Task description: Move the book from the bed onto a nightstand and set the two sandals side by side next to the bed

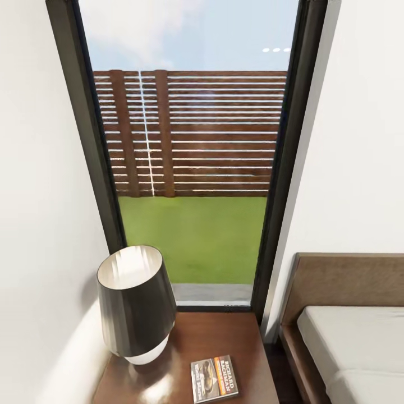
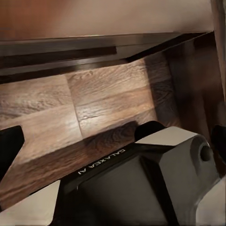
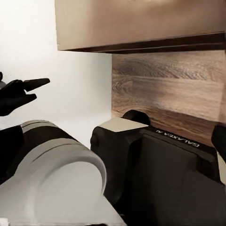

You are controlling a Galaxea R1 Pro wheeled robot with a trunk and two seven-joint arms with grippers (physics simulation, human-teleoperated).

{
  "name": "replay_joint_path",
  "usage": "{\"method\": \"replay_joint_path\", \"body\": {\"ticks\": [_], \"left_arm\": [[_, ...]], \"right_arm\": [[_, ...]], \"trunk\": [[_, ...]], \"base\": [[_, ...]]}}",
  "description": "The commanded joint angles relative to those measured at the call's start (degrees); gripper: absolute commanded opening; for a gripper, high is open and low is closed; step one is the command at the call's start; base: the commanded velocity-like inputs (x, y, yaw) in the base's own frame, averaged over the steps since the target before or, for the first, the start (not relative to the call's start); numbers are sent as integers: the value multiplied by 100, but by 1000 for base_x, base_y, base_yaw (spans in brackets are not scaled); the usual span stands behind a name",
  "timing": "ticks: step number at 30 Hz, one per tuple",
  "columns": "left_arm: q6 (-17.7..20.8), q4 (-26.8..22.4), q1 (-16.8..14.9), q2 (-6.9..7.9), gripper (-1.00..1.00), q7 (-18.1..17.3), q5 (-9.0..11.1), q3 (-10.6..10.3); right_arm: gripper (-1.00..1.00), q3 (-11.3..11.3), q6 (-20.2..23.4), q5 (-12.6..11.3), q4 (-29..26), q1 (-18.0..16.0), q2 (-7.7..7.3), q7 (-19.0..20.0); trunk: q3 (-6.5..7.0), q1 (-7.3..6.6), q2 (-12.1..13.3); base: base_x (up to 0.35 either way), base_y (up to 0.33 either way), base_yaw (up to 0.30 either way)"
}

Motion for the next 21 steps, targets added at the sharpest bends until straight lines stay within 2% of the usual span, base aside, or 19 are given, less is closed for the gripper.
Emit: {"method": "replay_joint_path", "body": {"ticks": [1,3,7,12,16,20,21], "left_arm": [[-43,5,66,12,100,324,33,-45],[-43,5,118,21,100,515,35,-43],[-43,5,149,32,100,624,36,-40],[-43,5,221,58,100,658,36,-39],[-43,5,237,75,100,686,36,-38],[-43,0,242,77,100,935,36,-38],[-43,-1,244,67,100,1018,32,-40]], "right_arm": [[100,41,48,-65,11,203,-2,20],[100,39,52,-67,8,352,-3,15],[100,36,53,-66,11,436,-3,-105],[100,36,55,-66,13,456,-3,-913],[100,40,56,-66,11,460,-2,-1241],[100,43,53,-66,5,459,12,-1671],[100,43,55,-66,2,462,24,-1882]], "trunk": [[13,-23,38],[49,-67,118],[121,-155,279],[210,-265,479],[282,-352,640],[318,-396,720],[318,-396,720]], "base": [[0,0,0],[0,0,0],[0,0,0],[0,0,0],[0,0,0],[0,0,0],[0,0,0]]}}
